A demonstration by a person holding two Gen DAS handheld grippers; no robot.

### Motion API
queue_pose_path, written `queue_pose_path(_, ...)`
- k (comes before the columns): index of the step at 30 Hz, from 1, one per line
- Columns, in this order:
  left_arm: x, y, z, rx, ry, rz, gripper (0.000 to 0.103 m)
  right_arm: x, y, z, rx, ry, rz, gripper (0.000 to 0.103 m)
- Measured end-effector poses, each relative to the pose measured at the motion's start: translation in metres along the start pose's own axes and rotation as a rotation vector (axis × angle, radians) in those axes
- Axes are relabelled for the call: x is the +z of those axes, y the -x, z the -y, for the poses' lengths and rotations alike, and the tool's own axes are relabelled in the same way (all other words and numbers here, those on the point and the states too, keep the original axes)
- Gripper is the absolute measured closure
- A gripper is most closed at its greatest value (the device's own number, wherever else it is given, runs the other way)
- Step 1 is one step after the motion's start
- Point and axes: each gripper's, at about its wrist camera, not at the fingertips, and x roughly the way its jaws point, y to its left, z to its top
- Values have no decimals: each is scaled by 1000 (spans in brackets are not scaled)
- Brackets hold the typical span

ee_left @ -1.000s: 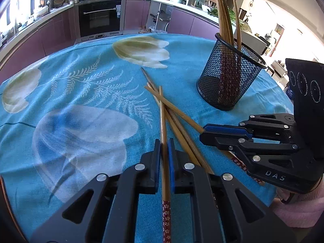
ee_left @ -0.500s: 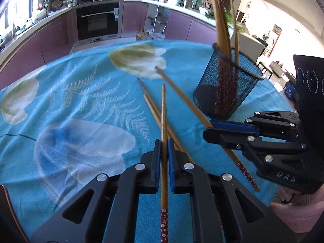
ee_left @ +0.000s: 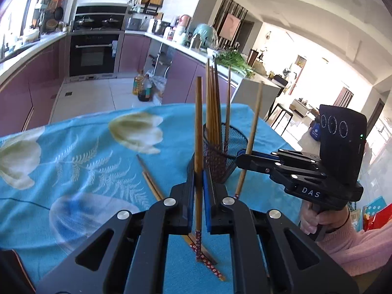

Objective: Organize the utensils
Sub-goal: 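Raise both chopsticks upright and drop them into the mesh cup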

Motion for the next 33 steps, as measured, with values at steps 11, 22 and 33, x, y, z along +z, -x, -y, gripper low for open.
queue_pose_path(11,33,23,7,-64,0,111,96,26,29,9,-13,37,94,97)
queue_pose_path(22,84,23,33,-98,-56,210,96,57,54,19,-75,83,184,97)
queue_pose_path(33,106,-5,61,-62,-128,196,96,72,43,36,-129,87,200,97)
